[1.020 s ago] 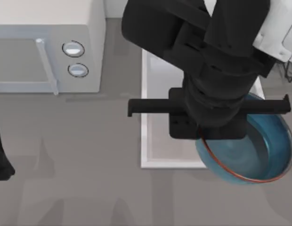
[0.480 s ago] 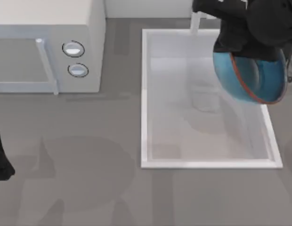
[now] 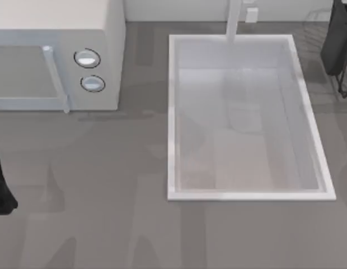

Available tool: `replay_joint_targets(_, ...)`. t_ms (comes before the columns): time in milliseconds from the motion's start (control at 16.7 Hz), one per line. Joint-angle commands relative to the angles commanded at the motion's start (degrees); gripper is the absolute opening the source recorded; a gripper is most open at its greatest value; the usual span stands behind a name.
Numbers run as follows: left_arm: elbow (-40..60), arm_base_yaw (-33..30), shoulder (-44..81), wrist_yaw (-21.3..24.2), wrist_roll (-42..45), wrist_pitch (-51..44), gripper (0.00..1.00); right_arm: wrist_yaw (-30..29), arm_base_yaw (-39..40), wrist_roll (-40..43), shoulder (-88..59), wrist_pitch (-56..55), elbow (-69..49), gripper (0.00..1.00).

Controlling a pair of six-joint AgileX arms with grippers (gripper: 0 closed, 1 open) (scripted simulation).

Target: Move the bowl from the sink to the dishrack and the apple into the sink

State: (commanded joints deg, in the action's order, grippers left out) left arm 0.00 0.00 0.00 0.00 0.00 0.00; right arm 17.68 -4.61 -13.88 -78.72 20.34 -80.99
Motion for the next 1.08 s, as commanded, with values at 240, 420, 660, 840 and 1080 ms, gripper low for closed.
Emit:
replay_joint_targets(240,0.00,0.00,0.00,0.00,0.00,0.00,1.00,3.80,-14.22,9.34,2.84,-14.79,4.17,0.00)
replay_joint_targets(420,0.00,0.00,0.00,0.00,0.00,0.00,1.00,4.97,-19.01,12.67,3.68,-19.52,5.12,0.00)
replay_joint_targets(660,0.00,0.00,0.00,0.00,0.00,0.00,1.00,5.05,-19.37,12.92,3.72,-19.89,5.16,0.00)
replay_joint_targets(840,0.00,0.00,0.00,0.00,0.00,0.00,1.00,4.76,-19.08,12.86,2.75,-20.58,5.31,0.00)
replay_joint_targets(1080,0.00,0.00,0.00,0.00,0.00,0.00,1.00,3.63,-18.12,12.97,-3.58,-29.48,8.40,0.00)
